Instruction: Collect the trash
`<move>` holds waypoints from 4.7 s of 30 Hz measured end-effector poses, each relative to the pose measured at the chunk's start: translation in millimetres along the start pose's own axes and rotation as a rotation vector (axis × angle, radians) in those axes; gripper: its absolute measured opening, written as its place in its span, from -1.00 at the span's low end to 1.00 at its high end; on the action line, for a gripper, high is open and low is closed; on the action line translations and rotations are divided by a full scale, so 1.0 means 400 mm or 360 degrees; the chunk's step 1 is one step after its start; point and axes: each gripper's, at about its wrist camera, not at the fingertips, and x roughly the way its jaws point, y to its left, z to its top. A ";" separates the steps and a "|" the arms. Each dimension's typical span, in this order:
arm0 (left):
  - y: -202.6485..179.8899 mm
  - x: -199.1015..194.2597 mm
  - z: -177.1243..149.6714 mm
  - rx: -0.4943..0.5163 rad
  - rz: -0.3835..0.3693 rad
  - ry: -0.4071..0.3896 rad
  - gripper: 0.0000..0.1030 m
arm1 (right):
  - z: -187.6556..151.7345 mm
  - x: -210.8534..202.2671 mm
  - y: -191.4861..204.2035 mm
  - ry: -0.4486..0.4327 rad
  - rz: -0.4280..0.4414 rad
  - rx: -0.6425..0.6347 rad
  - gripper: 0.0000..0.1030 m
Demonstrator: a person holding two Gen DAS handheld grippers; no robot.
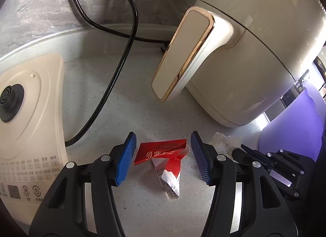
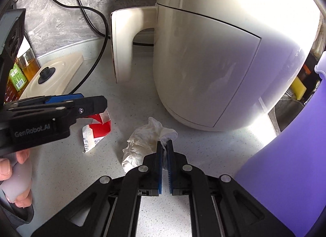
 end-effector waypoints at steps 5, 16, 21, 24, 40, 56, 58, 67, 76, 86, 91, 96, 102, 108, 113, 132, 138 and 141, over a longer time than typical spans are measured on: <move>-0.018 -0.011 -0.018 0.0015 0.0018 0.0016 -0.06 | 0.002 -0.007 -0.005 -0.0017 0.0055 0.0023 -0.90; 0.006 -0.209 -0.094 -0.0050 0.0121 -0.0203 -0.07 | 0.001 -0.046 0.014 -0.0060 0.0106 0.0003 -0.90; 0.000 -0.294 -0.131 -0.0086 0.0177 -0.0291 -0.07 | 0.001 -0.094 0.034 -0.0116 0.0138 -0.0020 -0.90; -0.005 -0.349 -0.157 -0.0094 0.0196 -0.0337 -0.07 | -0.002 -0.139 0.051 -0.0174 0.0162 -0.0059 -0.90; -0.107 -0.544 -0.202 -0.0100 0.0269 -0.0569 -0.06 | 0.011 -0.426 0.041 -0.0471 0.0331 -0.0146 -0.90; -0.292 -0.612 -0.157 -0.0072 0.0234 -0.0730 -0.06 | 0.064 -0.615 -0.213 -0.0682 0.0324 -0.0035 -0.90; -0.316 -0.604 -0.155 -0.0067 0.0241 -0.0734 -0.06 | 0.066 -0.616 -0.245 -0.0683 0.0311 -0.0020 -0.90; -0.410 -0.583 -0.159 -0.0072 0.0237 -0.0766 -0.06 | 0.061 -0.595 -0.360 -0.0638 0.0311 0.0010 -0.90; -0.510 -0.561 -0.144 -0.0079 0.0208 -0.0824 -0.06 | 0.035 -0.565 -0.430 -0.0581 0.0394 -0.0029 -0.83; -0.621 -0.513 -0.117 -0.0032 0.0192 -0.0818 -0.06 | 0.008 -0.568 -0.521 -0.0610 0.0416 -0.0062 0.30; -0.680 -0.469 -0.095 0.0011 0.0171 -0.0768 -0.06 | 0.004 -0.562 -0.596 -0.0608 0.0389 -0.0003 0.30; -0.753 -0.418 -0.075 0.0083 0.0116 -0.0722 -0.06 | -0.018 -0.563 -0.668 -0.0624 0.0373 0.0059 0.35; -0.827 -0.349 -0.048 0.0122 0.0034 -0.0664 -0.04 | -0.050 -0.572 -0.748 -0.0644 0.0360 0.0117 0.35; -0.852 -0.341 -0.029 0.0084 -0.0075 -0.0728 0.74 | -0.077 -0.569 -0.817 -0.0644 0.0326 0.0179 0.36; -0.830 -0.344 -0.040 -0.0011 0.0079 -0.0678 0.77 | -0.098 -0.544 -0.854 -0.0588 0.0376 0.0231 0.37; -0.698 -0.526 -0.188 0.0001 0.0220 -0.0666 0.88 | -0.160 -0.628 -0.767 -0.0581 0.0353 0.0173 0.85; -0.619 -0.607 -0.269 0.0010 0.0249 -0.0601 0.88 | -0.217 -0.681 -0.649 -0.0550 0.0322 0.0260 0.85; -0.588 -0.662 -0.308 0.0019 0.0262 -0.0617 0.88 | -0.249 -0.713 -0.592 -0.0540 0.0292 0.0283 0.85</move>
